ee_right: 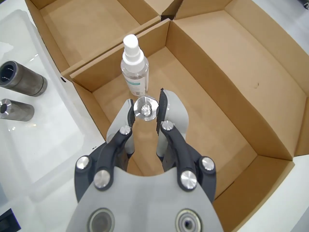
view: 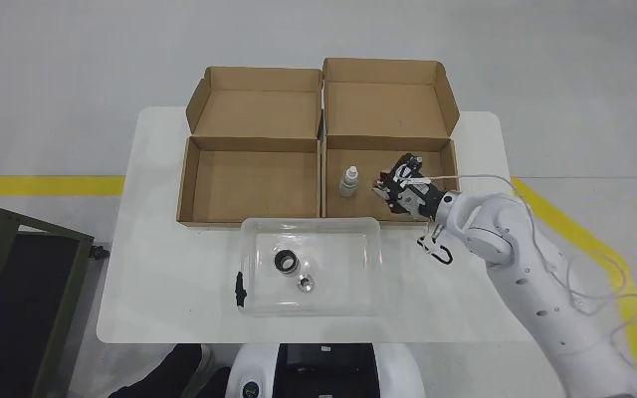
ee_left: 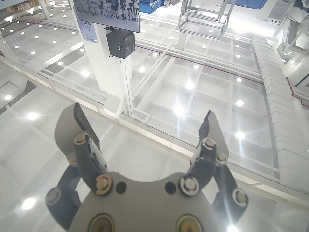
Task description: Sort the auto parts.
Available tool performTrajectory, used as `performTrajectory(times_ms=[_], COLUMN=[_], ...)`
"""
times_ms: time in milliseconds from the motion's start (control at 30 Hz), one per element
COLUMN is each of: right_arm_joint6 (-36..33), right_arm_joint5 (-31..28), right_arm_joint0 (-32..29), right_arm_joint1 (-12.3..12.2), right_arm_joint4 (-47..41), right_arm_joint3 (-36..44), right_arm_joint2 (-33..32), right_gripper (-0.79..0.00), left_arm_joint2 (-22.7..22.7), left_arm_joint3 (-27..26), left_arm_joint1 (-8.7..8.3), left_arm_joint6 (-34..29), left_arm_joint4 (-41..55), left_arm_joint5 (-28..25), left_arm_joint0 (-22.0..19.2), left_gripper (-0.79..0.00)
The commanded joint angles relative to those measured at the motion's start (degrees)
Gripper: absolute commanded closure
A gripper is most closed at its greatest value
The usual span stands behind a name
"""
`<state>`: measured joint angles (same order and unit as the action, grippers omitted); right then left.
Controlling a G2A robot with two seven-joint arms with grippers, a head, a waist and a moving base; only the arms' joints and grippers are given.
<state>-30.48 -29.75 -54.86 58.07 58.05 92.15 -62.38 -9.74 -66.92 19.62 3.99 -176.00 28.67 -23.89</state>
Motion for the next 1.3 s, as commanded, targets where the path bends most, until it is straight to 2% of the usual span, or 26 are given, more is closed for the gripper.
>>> performTrajectory(times_ms=[0, 467, 633, 967, 1033, 1100, 1133, 1267], right_arm_joint6=[-0.47, -3.78, -4.32, -5.4, -5.36, -5.38, -5.38, -5.4], right_arm_joint5=[0.21, 0.34, 0.63, 1.33, 1.36, 1.42, 1.45, 1.44], right_arm_joint0=[0.84, 6.97, 8.34, 10.85, 11.21, 11.53, 11.65, 11.86], right_arm_joint1=[0.24, 2.24, 2.88, 4.2, 4.45, 4.65, 4.74, 4.98], right_arm_joint4=[0.03, 0.73, 1.29, 2.06, 2.07, 2.08, 2.08, 2.28], right_arm_joint3=[-1.03, -8.39, -10.12, -13.23, -13.75, -14.2, -14.33, -14.33], right_arm_joint2=[0.72, 6.23, 7.73, 10.5, 10.9, 11.16, 11.25, 11.42], right_gripper=[0.0, 0.0, -0.074, -0.058, -0.102, -0.228, -0.317, -0.36], left_arm_joint2=[0.0, 0.0, 0.0, 0.0, 0.0, 0.0, 0.0, 0.0], left_arm_joint3=[0.0, 0.0, 0.0, 0.0, 0.0, 0.0, 0.0, 0.0], left_arm_joint1=[0.0, 0.0, 0.0, 0.0, 0.0, 0.0, 0.0, 0.0], left_arm_joint6=[0.0, 0.0, 0.0, 0.0, 0.0, 0.0, 0.0, 0.0], left_arm_joint4=[0.0, 0.0, 0.0, 0.0, 0.0, 0.0, 0.0, 0.0], left_arm_joint5=[0.0, 0.0, 0.0, 0.0, 0.0, 0.0, 0.0, 0.0], left_arm_joint0=[0.0, 0.0, 0.0, 0.0, 0.0, 0.0, 0.0, 0.0], left_gripper=[-0.785, -0.785, -0.785, -0.785, -0.785, -0.785, -0.785, -0.785])
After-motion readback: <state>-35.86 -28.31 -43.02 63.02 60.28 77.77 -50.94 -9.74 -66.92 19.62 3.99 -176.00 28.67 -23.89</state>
